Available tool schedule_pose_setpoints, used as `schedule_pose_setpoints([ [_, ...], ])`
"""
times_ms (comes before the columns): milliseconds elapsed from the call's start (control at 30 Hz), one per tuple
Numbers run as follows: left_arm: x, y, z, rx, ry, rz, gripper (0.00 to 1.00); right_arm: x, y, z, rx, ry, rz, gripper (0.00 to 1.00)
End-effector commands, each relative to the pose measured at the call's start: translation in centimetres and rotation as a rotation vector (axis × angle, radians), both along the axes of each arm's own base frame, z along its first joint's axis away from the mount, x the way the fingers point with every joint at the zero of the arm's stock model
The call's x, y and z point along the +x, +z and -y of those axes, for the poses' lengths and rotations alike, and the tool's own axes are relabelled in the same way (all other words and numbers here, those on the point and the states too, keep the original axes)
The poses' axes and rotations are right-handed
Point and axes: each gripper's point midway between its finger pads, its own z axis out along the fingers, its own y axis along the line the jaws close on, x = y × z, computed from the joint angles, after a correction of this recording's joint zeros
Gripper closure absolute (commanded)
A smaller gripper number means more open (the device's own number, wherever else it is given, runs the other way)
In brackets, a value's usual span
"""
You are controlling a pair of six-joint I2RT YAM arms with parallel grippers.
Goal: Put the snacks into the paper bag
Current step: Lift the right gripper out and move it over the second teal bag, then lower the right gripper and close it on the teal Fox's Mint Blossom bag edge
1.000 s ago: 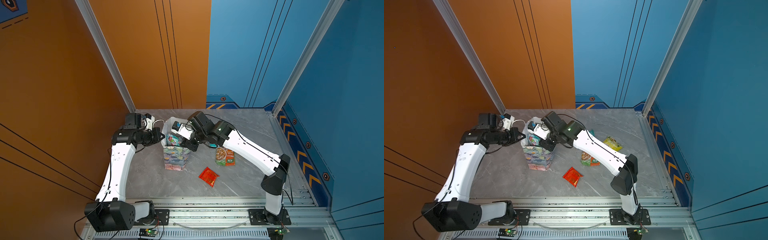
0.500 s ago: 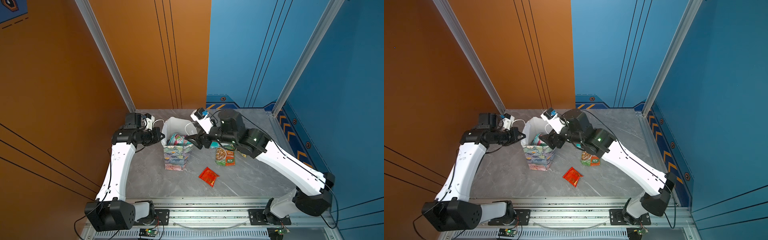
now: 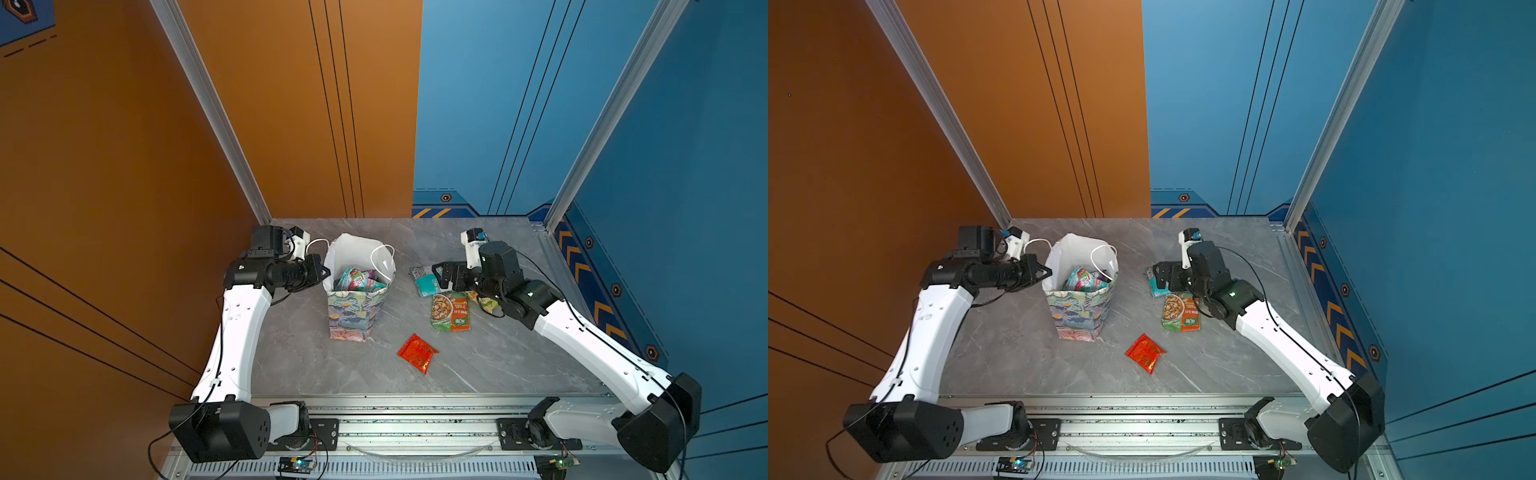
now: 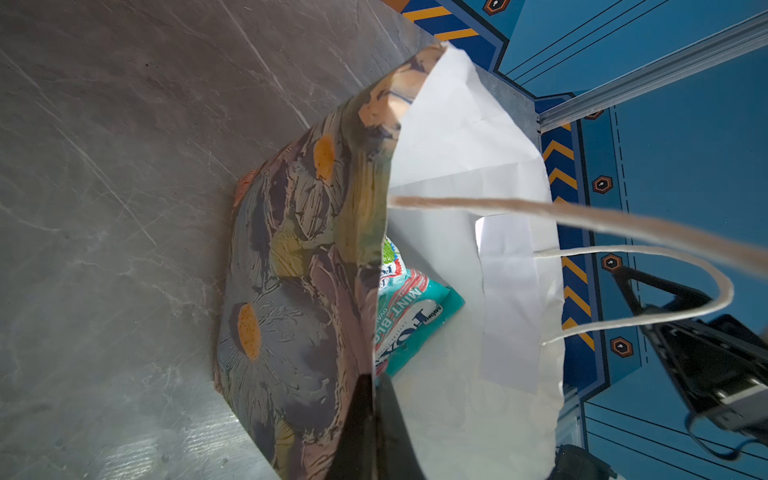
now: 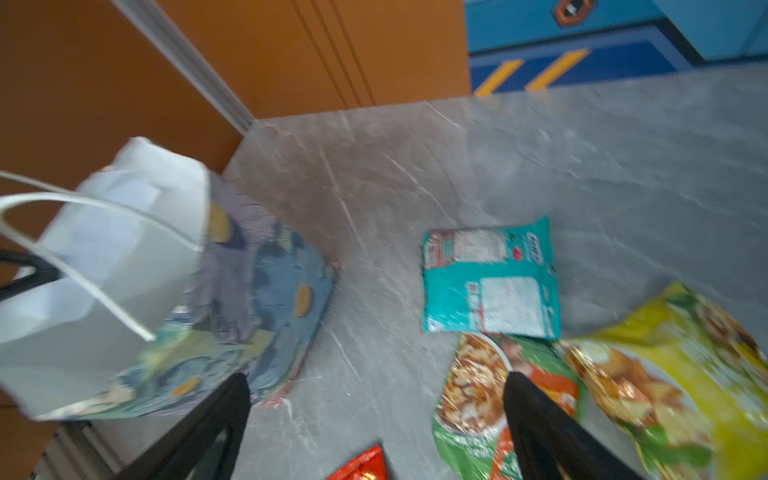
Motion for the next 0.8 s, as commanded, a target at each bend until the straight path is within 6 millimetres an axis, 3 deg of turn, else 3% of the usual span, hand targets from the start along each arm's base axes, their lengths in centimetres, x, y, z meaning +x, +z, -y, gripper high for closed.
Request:
schedule_pose_setpoints([
  [0,0.5,2.0,0.8,-0.03,-0.024,0.064,1.0,0.3,-2.0,2.9,0.099,-0.136,-0.098,0.02],
  [200,0.5,1.6,1.0,-0.026,-0.025,0.052,1.0,2.5,-6.9,5.0,0.075,-0.162,-0.234,0.06],
  [633,1.3,1.2,1.2,-0.03,-0.027,0.028,1.0,9.8,-11.8,6.3,-0.085,-0.153,-0.349,0.33],
  [767,1.7,1.1,1.3,-0.035,-0.029,0.022,1.0,11.9,-13.4,5.5,-0.125,-0.118,-0.395,0.4],
])
